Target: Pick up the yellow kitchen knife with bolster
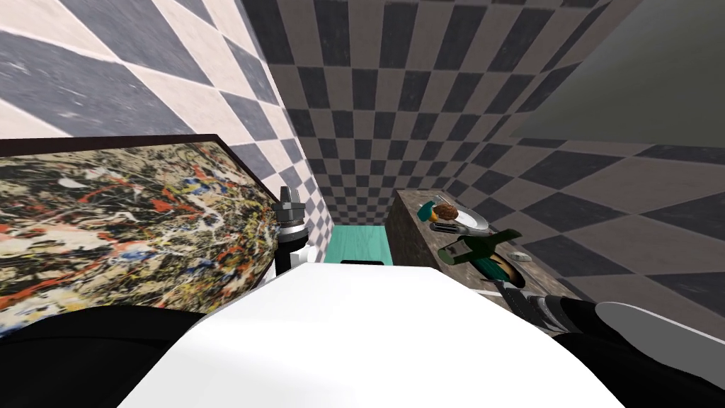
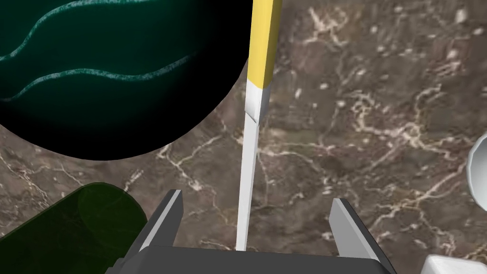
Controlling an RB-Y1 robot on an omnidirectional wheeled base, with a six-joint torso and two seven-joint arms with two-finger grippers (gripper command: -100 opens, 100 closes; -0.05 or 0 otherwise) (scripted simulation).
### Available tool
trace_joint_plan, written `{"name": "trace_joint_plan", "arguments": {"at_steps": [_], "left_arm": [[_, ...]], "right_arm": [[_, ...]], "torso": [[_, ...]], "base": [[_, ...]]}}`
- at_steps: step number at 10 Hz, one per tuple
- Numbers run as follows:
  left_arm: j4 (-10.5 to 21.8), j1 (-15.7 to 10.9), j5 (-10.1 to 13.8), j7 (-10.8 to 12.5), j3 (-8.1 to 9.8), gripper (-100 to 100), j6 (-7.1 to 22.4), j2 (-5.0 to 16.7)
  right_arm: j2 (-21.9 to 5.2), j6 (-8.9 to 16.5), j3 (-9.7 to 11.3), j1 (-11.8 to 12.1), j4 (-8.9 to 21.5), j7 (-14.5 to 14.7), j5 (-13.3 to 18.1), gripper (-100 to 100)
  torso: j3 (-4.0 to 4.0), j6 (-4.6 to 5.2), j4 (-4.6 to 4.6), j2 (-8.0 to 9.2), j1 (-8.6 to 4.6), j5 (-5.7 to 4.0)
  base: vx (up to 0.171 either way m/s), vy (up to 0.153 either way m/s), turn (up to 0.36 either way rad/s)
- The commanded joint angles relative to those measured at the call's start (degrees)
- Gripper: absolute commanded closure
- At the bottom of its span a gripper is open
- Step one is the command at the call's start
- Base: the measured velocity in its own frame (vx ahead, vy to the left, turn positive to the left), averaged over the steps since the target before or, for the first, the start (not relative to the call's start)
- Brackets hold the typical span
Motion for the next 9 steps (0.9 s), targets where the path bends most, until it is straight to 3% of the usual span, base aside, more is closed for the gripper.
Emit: {"name": "trace_joint_plan", "arguments": {"at_steps": [1,2,3,7,8,9], "left_arm": [[0.0,0.0,0.0,0.0,0.0,0,0.0,0.0],[0.0,0.0,0.0,0.0,0.0,0,0.0,0.0],[0.0,0.0,0.0,0.0,0.0,0,0.0,0.0],[0.0,0.0,0.0,0.0,0.0,0,0.0,0.0],[0.0,0.0,0.0,0.0,0.0,0,0.0,0.0],[0.0,0.0,0.0,0.0,0.0,0,0.0,0.0]], "right_arm": [[-2.1,1.4,2.5,-1.5,0.6,-0.5,-0.2,-100],[-1.3,0.8,1.3,-0.7,0.2,-0.4,-0.1,-100],[-1.4,1.0,1.5,-0.8,0.2,-0.5,-0.1,100],[-1.1,1.2,1.3,-0.9,0.2,-0.9,-0.4,100],[-1.1,1.2,1.3,-0.9,0.2,-0.9,-0.4,0],[0.4,-0.1,-0.5,0.5,-0.2,0.2,0.0,100]], "torso": [[0.0,0.0,0.0,0.0,0.0,0.0],[0.0,0.01,0.0,0.0,0.0,0.0],[0.02,-0.01,0.01,0.03,0.0,0.0],[-0.11,-0.21,-0.16,-0.06,0.07,0.09],[-0.14,-0.21,-0.17,-0.09,0.08,0.09],[-0.15,-0.19,-0.19,-0.11,0.06,0.06]], "base": [[0.016,0.003,-0.106],[0.008,0.003,-0.02],[0.0,0.0,0.0],[0.001,0.0,-0.01],[0.0,0.0,0.0],[-0.011,0.001,0.156]]}}
